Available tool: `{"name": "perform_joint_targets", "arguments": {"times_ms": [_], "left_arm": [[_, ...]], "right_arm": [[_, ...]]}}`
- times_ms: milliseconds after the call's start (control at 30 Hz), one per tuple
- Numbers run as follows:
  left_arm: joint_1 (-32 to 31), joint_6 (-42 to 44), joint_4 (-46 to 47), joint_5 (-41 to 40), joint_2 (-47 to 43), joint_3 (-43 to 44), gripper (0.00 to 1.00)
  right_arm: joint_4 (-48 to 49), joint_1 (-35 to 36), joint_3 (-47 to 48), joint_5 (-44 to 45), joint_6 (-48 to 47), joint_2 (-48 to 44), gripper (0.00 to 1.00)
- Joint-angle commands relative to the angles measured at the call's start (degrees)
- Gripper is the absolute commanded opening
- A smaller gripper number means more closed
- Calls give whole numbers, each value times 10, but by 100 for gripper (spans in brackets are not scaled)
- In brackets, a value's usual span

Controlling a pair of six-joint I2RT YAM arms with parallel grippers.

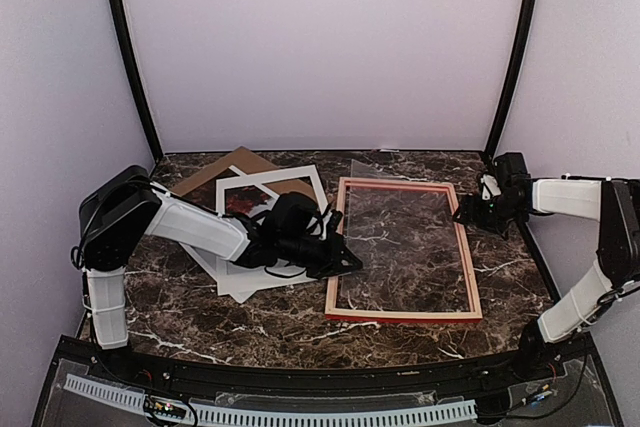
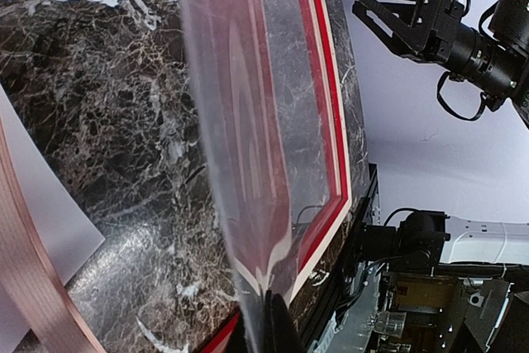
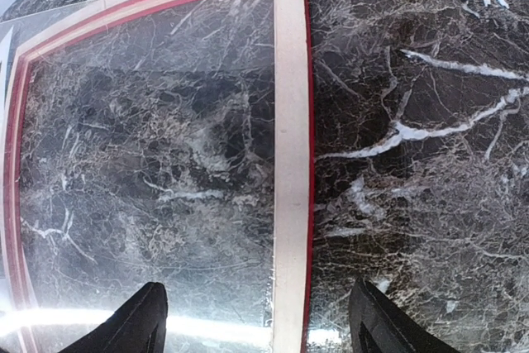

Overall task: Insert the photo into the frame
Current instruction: Place the glass panel in the frame body.

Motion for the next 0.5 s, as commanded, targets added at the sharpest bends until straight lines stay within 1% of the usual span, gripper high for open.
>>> {"name": "perform_joint_targets", "arguments": {"times_ms": [0, 333, 467], "left_arm": [[-1, 17, -9, 24, -6, 17, 0], [-2, 15, -12, 26, -1, 20, 0], [-1, 14, -13, 28, 3, 22, 4]], "right_arm": [[2, -3, 16, 10, 2, -9, 77], [5, -3, 20, 19, 11, -9, 79], [4, -3, 23, 20, 13, -10, 80]]}}
